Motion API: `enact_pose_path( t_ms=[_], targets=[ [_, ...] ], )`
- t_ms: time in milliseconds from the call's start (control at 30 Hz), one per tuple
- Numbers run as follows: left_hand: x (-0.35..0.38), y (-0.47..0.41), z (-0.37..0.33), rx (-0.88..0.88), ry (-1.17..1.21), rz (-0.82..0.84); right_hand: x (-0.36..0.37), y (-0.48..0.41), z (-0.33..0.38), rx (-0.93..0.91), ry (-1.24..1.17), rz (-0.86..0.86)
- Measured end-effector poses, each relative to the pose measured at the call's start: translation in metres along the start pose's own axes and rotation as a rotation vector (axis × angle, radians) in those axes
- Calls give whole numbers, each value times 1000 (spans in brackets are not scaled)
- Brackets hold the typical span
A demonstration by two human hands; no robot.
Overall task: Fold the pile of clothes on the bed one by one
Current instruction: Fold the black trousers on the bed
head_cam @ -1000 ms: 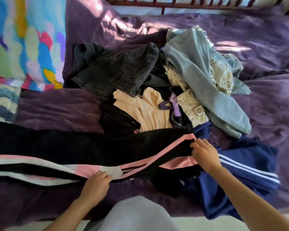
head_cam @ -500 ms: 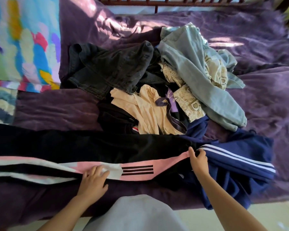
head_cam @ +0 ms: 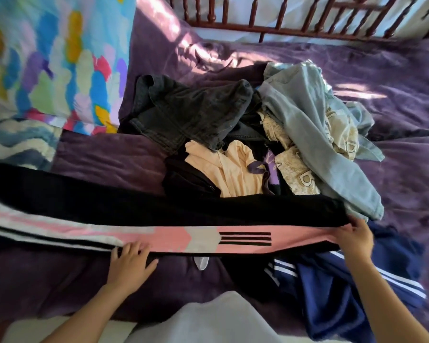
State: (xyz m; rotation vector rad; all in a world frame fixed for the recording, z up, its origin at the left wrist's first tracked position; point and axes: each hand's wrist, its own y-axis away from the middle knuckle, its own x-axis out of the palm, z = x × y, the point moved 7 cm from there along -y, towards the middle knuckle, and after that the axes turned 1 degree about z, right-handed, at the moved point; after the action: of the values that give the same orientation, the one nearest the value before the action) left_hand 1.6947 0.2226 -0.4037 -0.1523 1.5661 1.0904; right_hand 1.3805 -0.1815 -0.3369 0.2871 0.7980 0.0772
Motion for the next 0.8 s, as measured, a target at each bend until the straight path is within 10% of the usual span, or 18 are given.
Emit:
enact_pose_path(
  t_ms=[200,800],
  targets=[
    [27,10,13,-55,-31,68,-7,-3,-31,120,212,64],
    [-11,-33,93,130,-227,158,22,81,68,15,-238,-71]
  ],
)
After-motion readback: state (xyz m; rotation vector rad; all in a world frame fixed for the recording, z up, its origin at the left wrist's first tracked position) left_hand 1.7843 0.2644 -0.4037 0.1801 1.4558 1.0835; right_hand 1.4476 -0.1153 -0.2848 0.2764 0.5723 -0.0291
